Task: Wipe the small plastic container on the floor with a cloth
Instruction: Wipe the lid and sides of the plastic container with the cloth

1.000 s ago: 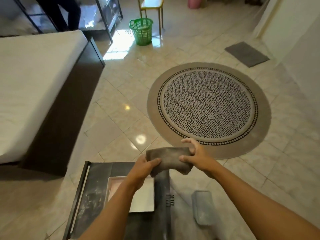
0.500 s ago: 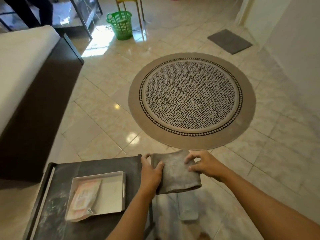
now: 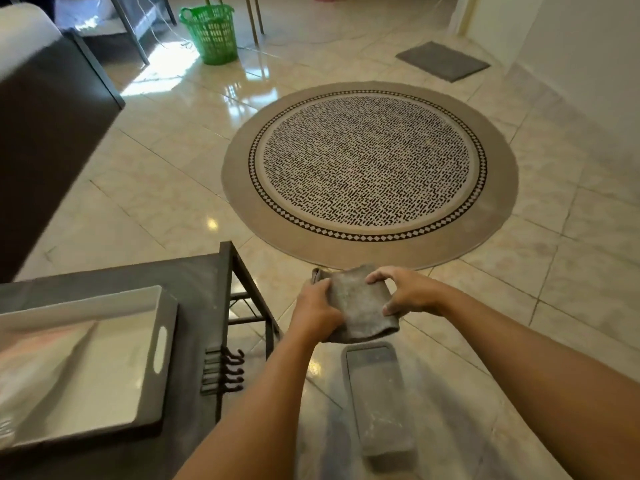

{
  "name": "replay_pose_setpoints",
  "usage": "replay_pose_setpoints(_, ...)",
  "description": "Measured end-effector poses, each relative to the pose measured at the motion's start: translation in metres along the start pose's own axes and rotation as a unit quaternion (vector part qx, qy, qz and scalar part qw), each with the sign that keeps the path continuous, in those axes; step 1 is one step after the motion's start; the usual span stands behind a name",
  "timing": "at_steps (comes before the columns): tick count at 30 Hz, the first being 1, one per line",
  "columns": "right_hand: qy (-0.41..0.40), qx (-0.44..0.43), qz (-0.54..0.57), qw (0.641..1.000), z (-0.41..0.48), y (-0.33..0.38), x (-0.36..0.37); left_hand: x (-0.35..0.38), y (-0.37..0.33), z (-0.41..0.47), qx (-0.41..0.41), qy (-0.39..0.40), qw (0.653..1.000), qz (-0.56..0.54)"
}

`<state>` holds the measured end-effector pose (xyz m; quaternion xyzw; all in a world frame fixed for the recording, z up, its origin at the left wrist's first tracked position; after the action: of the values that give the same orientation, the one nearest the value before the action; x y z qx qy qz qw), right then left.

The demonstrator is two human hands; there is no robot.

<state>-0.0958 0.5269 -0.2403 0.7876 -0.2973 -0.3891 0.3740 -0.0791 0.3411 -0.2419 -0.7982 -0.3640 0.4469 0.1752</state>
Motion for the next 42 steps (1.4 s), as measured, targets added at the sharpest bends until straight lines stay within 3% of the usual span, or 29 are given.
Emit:
replay_pose_setpoints(5,-0.026,-0.044,-0.034,0.998,-0.022,-0.014,0.017,0.017,0.018,-0.012,0.05,-0.045,0.998,0.012)
replay_pose_setpoints(15,-0.076,-0.104,-0.078,0.989,-0.186,0.024,0.048,0.022,0.014,-0.178,0.146,-0.105,0.983,0.032)
replay_pose_setpoints(23,-0.104,-0.124,-0.109,0.981,-0.253,0.022,0.068,0.04,0.018,-0.239,0.181,-0.116,0.976,0.042)
replay_pose_setpoints(32,-0.089,-0.124,-0.092,0.984,-0.193,-0.002,0.075,0.041,0.037,-0.184,0.143,-0.124,0.981,0.033)
replay_pose_setpoints(42,-0.042,-0.093,-0.122,0.987,-0.096,-0.108,0.107,0.105,0.114,-0.087,0.069,-0.065,0.995,0.025)
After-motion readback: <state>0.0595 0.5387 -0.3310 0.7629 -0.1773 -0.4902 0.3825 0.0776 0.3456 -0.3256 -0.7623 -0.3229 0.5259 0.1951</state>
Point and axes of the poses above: each hand's wrist, its own z-axis towards the middle knuckle, its own x-axis out of the palm, y = z × x, the point moved 4 cm from there along z, towards the middle knuckle, and after that the axes turned 12 degrees about -x, right-handed, at the moved point
